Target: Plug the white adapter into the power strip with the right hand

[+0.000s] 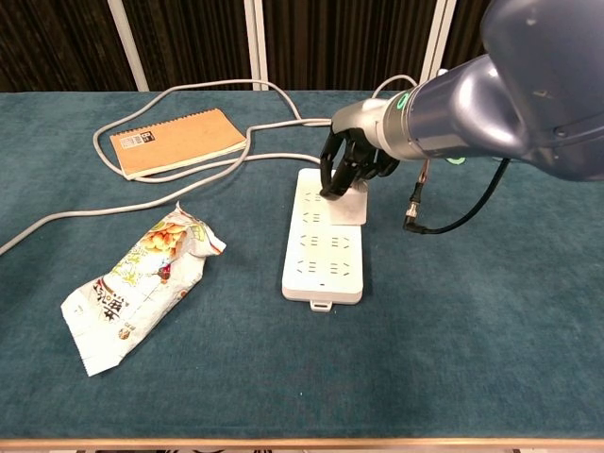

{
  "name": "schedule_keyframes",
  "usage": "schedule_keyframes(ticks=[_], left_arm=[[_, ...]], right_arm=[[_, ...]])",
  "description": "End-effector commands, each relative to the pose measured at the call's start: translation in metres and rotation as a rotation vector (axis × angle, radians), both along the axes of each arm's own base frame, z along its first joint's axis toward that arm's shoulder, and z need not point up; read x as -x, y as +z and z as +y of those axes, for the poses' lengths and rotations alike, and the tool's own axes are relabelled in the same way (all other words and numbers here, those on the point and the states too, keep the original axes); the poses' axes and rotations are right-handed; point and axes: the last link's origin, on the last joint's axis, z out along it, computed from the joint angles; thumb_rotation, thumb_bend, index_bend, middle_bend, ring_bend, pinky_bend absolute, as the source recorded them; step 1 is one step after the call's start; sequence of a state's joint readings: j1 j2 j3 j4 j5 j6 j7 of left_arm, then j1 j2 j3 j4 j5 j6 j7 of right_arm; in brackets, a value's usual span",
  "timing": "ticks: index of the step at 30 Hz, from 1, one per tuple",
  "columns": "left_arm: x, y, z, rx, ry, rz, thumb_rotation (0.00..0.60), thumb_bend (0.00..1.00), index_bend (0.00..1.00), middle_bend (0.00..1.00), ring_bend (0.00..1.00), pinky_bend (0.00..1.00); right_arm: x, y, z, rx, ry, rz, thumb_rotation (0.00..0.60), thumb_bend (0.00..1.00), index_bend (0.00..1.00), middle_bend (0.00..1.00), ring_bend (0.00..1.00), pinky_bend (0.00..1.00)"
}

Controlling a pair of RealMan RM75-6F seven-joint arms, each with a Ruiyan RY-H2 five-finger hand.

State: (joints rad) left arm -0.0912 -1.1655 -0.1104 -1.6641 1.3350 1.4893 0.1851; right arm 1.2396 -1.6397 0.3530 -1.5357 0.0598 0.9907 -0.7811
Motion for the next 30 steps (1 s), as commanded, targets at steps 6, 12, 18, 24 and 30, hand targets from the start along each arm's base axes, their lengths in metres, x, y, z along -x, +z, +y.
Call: schedule_keyframes(ticks=[6, 12, 18, 24, 30], left_arm=[[0.001, 0.000, 0.001, 0.002, 0.002, 0.001, 0.600, 0.07, 0.09, 0.00, 0.00, 0.00], [0.001, 0.001, 0.001, -0.003, 0.003, 0.001, 0.600, 0.07, 0.09, 0.00, 0.00, 0.00], [0.002, 0.001, 0.001, -0.003, 0.006, 0.003, 0.600, 0.07, 0.09, 0.00, 0.00, 0.00], [0.002, 0.001, 0.001, -0.005, 0.008, 0.003, 0.600, 0.07, 0.09, 0.00, 0.00, 0.00], [0.001, 0.001, 0.000, -0.007, 0.007, 0.003, 0.600, 0.07, 0.09, 0.00, 0.00, 0.00]], right_arm=[[0.001, -0.002, 0.000, 0.001, 0.000, 0.004, 0.600, 0.73, 1.00, 0.98, 0.92, 1.00], [0.003, -0.005, 0.000, -0.005, -0.004, 0.006, 0.600, 0.73, 1.00, 0.98, 0.92, 1.00], [0.000, 0.003, -0.004, 0.016, -0.001, -0.004, 0.600, 0.73, 1.00, 0.98, 0.92, 1.00], [-0.008, 0.017, -0.006, 0.034, 0.011, -0.018, 0.600, 0.73, 1.00, 0.98, 0.92, 1.00], [-0.017, 0.035, -0.007, 0.057, 0.020, -0.048, 0.600, 0.73, 1.00, 0.98, 0.92, 1.00]])
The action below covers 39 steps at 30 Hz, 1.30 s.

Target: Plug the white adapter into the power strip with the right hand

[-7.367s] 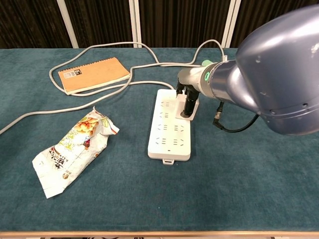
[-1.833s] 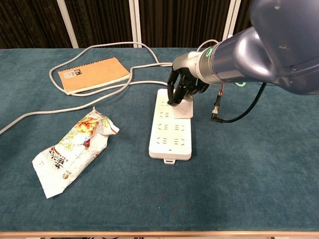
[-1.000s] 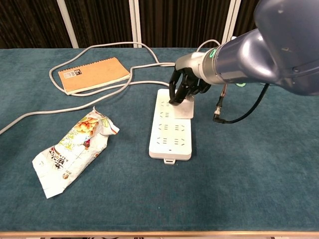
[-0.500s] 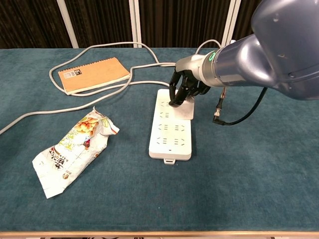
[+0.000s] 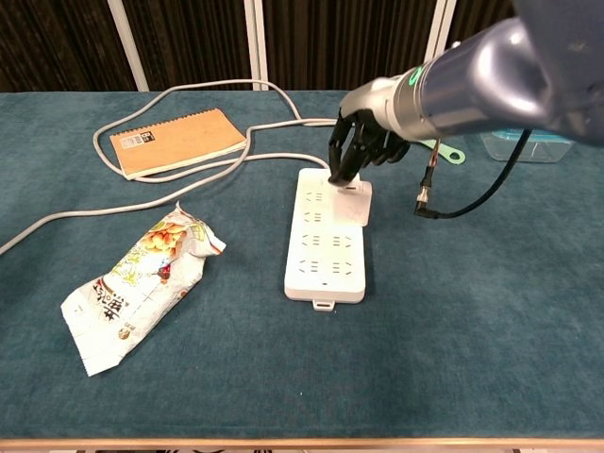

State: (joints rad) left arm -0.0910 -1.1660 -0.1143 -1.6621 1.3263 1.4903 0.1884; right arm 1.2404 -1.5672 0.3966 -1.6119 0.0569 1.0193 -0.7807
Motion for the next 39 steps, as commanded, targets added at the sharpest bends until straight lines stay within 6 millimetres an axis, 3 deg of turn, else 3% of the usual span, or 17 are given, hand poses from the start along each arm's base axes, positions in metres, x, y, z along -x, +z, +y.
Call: schedule_keyframes(ticks=[1, 3, 5, 7, 10, 13, 16, 20, 26, 34, 39], left_arm=[[0.000, 0.000, 0.000, 0.000, -0.001, 0.000, 0.600, 0.07, 0.09, 0.00, 0.00, 0.00], [0.000, 0.000, 0.000, 0.001, -0.002, 0.000, 0.600, 0.07, 0.09, 0.00, 0.00, 0.00], [0.000, 0.000, -0.001, 0.002, -0.002, 0.000, 0.600, 0.07, 0.09, 0.00, 0.00, 0.00], [0.000, 0.000, 0.000, 0.002, -0.001, 0.000, 0.600, 0.07, 0.09, 0.00, 0.00, 0.00], [0.000, 0.000, -0.001, -0.001, -0.001, -0.002, 0.600, 0.07, 0.09, 0.00, 0.00, 0.00], [0.000, 0.001, -0.001, -0.005, -0.001, -0.002, 0.600, 0.07, 0.09, 0.00, 0.00, 0.00], [-0.001, 0.001, -0.001, -0.004, -0.002, 0.000, 0.600, 0.07, 0.09, 0.00, 0.00, 0.00], [-0.002, -0.001, -0.002, 0.000, -0.005, 0.004, 0.600, 0.07, 0.09, 0.00, 0.00, 0.00], [-0.002, -0.002, -0.002, -0.001, -0.005, 0.011, 0.600, 0.07, 0.09, 0.00, 0.00, 0.00], [-0.001, -0.003, -0.001, 0.020, -0.026, 0.043, 0.600, 0.07, 0.09, 0.00, 0.00, 0.00], [-0.001, -0.003, -0.001, 0.027, -0.040, 0.051, 0.600, 0.07, 0.09, 0.00, 0.00, 0.00]], right_arm=[[-0.005, 0.014, -0.002, 0.022, 0.000, -0.026, 0.600, 0.73, 1.00, 0.98, 0.92, 1.00], [-0.006, 0.021, -0.003, 0.028, -0.005, -0.039, 0.600, 0.73, 1.00, 0.98, 0.90, 1.00], [-0.005, 0.029, -0.004, 0.030, -0.007, -0.052, 0.600, 0.73, 0.98, 0.91, 0.81, 0.96], [-0.001, 0.042, -0.005, 0.033, -0.011, -0.067, 0.600, 0.72, 0.82, 0.74, 0.65, 0.85], [0.011, 0.060, -0.007, 0.038, -0.024, -0.089, 0.600, 0.61, 0.39, 0.35, 0.34, 0.59], [0.030, 0.083, -0.011, 0.095, -0.046, -0.112, 0.600, 0.50, 0.19, 0.16, 0.18, 0.43], [0.055, 0.103, -0.009, 0.178, -0.049, -0.114, 0.600, 0.41, 0.08, 0.06, 0.09, 0.34], [0.088, 0.127, 0.004, 0.291, -0.005, -0.091, 0.600, 0.35, 0.02, 0.01, 0.03, 0.23], [0.150, 0.159, 0.057, 0.511, 0.163, 0.023, 0.600, 0.31, 0.01, 0.00, 0.01, 0.16], [0.224, 0.165, 0.144, 0.632, 0.312, 0.172, 0.600, 0.31, 0.01, 0.00, 0.00, 0.15], [0.251, 0.160, 0.177, 0.616, 0.356, 0.257, 0.600, 0.31, 0.01, 0.00, 0.00, 0.15]])
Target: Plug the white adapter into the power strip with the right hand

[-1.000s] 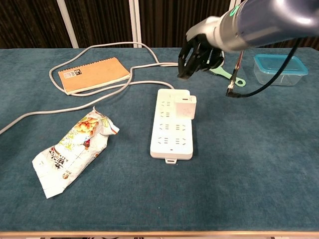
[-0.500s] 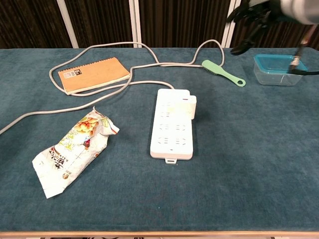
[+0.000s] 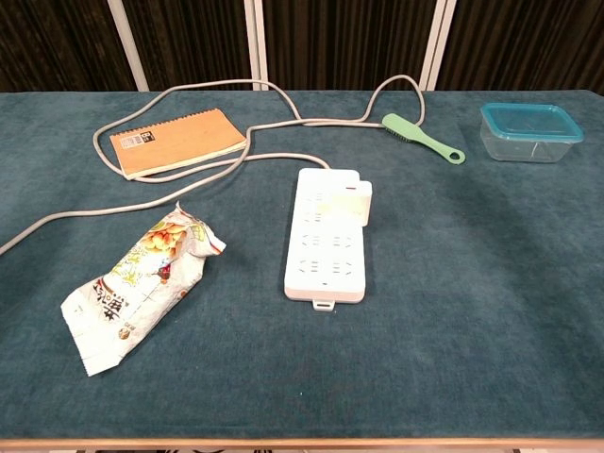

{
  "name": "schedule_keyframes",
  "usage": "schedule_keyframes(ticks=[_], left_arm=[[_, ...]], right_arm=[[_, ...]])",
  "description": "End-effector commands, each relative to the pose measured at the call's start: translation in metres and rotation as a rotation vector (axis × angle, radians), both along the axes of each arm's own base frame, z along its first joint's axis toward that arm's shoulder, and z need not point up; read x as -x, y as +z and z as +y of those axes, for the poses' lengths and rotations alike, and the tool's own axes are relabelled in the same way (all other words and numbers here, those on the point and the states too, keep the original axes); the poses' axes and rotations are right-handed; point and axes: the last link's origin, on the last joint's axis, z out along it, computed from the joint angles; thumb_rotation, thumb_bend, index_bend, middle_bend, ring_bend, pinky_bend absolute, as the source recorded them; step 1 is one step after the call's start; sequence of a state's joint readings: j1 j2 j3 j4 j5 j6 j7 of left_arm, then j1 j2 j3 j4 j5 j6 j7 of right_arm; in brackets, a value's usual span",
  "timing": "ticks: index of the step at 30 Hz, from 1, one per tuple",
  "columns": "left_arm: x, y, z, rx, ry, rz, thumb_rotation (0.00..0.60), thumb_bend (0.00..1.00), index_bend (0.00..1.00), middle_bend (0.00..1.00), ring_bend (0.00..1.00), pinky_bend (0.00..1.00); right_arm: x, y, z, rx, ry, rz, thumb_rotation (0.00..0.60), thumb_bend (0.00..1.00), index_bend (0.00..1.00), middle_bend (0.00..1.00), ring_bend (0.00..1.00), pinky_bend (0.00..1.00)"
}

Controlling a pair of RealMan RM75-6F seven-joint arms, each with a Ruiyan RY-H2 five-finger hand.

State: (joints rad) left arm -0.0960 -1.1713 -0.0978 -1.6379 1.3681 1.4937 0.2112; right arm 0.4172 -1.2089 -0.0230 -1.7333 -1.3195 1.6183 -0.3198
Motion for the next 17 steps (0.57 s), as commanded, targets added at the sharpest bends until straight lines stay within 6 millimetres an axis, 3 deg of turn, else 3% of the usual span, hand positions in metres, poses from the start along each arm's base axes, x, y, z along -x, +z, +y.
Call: schedule_keyframes(ticks=[1, 10, 17], left_arm=[[0.000, 0.000, 0.000, 0.006, -0.011, 0.004, 0.600, 0.07, 0.09, 0.00, 0.00, 0.00], [-0.002, 0.004, -0.001, 0.006, -0.067, 0.017, 0.600, 0.07, 0.09, 0.00, 0.00, 0.00], [-0.001, 0.000, 0.000, 0.021, -0.071, 0.033, 0.600, 0.07, 0.09, 0.00, 0.00, 0.00]], right_arm=[[0.039, -0.007, 0.051, -0.016, -0.007, 0.076, 0.600, 0.31, 0.01, 0.00, 0.00, 0.15], [0.058, -0.011, 0.073, -0.063, -0.026, 0.115, 0.600, 0.31, 0.01, 0.00, 0.00, 0.15], [0.057, -0.008, 0.073, -0.042, -0.026, 0.113, 0.600, 0.31, 0.01, 0.00, 0.00, 0.15]])
